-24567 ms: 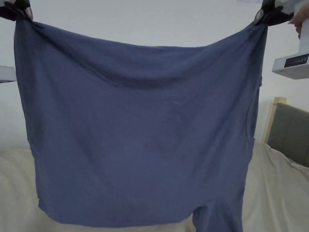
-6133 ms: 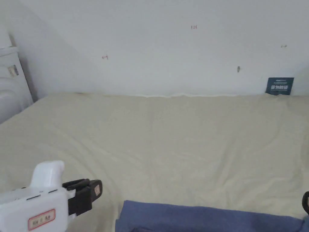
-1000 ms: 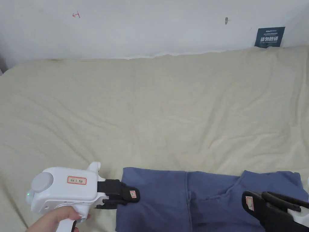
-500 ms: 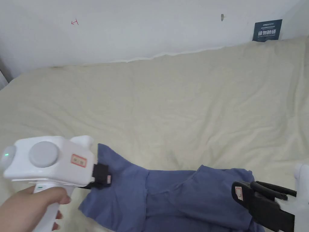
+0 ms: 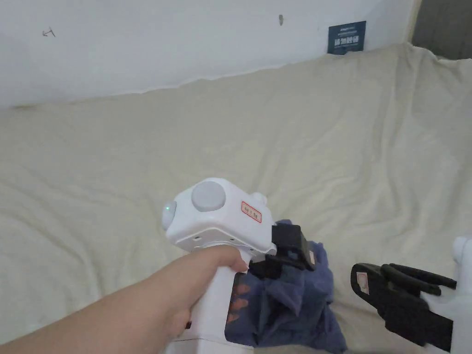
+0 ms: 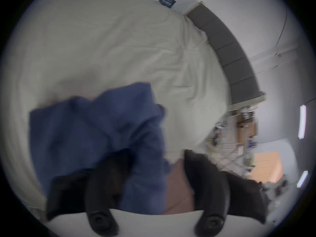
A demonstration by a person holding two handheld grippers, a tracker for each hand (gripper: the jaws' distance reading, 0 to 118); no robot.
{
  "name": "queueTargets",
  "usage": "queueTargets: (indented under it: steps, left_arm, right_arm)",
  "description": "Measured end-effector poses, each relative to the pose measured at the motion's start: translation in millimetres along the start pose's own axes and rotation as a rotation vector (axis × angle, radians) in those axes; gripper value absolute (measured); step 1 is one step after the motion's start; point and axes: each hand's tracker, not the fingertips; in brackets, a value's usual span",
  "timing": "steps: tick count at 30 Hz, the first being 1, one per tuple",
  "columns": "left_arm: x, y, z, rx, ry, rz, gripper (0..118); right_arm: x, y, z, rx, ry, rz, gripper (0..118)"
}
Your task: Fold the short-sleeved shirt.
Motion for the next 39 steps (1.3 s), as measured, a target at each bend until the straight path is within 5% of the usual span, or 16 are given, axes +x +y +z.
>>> queueTargets:
  steps: [2, 4, 10, 11, 13, 14, 19, 28, 33, 36, 39]
  left_arm:
    - [0, -1, 3, 0.01, -0.167, 0.018, 103]
    - [-1, 0, 13, 0.04, -0.226, 0.022, 103]
    - [-7, -6, 59, 0.12, 0.105, -0.053, 96]
    - [-7, -9, 62, 0.116, 0.186, -0.091, 77]
    - [-4, -15, 60, 0.119, 0.331, -0.187, 12]
    - [-2, -17, 53, 0.096, 0.373, -0.207, 0]
    - [-9, -16, 8, -0.01, 0.305, -0.137, 0]
    - [35, -19, -44, -0.038, 0.207, -0.269, 0]
    - [41, -15, -45, -0.068, -0.054, -0.193, 0]
    - [37, -20, -21, 0.064, -0.202, -0.19, 0]
    - [30, -38, 43, 0.368, -0.171, -0.254, 0]
  right_arm:
    - [11, -2, 6, 0.005, -0.02, -0.036, 1]
    - [20, -4, 9, 0.011, -0.034, -0.074, 1]
    - [39, -6, 11, 0.024, -0.057, -0.136, 1]
    - [40, -6, 11, 0.026, -0.057, -0.139, 1]
    - [41, -5, 10, 0.029, -0.053, -0.144, 1]
    - [41, -5, 10, 0.03, -0.051, -0.144, 1]
    - [40, -5, 7, 0.026, -0.035, -0.149, 1]
    - [45, -4, 7, 0.021, -0.042, -0.147, 1]
    - [45, -2, 6, 0.031, -0.049, -0.16, 1]
    - [42, 5, 14, 0.06, -0.041, -0.186, 1]
    - [36, 24, 29, 0.079, -0.019, -0.261, 1]
